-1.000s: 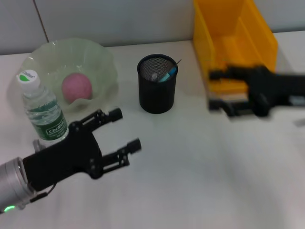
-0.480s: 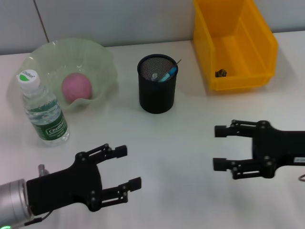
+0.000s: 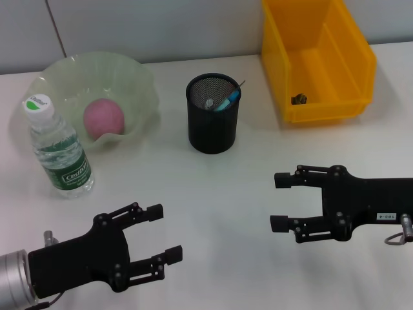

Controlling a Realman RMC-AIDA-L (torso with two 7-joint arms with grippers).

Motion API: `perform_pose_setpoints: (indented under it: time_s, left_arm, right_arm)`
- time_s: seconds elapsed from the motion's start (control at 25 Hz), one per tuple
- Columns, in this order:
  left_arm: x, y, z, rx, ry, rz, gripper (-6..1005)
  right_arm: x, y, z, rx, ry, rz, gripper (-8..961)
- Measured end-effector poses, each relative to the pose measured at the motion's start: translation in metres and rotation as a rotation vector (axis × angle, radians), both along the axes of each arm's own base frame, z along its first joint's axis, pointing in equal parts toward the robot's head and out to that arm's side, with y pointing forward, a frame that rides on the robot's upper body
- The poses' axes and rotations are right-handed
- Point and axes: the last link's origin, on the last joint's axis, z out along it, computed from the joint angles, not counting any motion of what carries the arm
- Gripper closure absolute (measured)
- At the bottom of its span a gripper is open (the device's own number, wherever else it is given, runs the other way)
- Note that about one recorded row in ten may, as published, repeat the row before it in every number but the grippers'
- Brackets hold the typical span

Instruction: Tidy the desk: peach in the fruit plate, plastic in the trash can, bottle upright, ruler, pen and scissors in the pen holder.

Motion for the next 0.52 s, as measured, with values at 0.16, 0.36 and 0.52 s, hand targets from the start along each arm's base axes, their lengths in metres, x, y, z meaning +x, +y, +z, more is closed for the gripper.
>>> perform_pose_setpoints:
  time_s: [0.16,0.36,0.52]
  left_arm:
    - [-0.0019,0.0005,0.0022,0.008,0.000,0.007,189]
    - [-0.0042,0.0014,0.0046,0.009,0.002,0.019,189]
    - [-0.0057,0.0047,0.0075,0.017,0.000,0.035,189]
  right_arm:
    - [0.0000,0.0003,-0.0005,-0.002,-0.004,0.001,116]
    - [-0.0010,0.0019,-0.0023,-0.007,-0.007,0.003,118]
    - [-0.0021,0.0030,-0.0050,-0.017,-0.009,0.005,118]
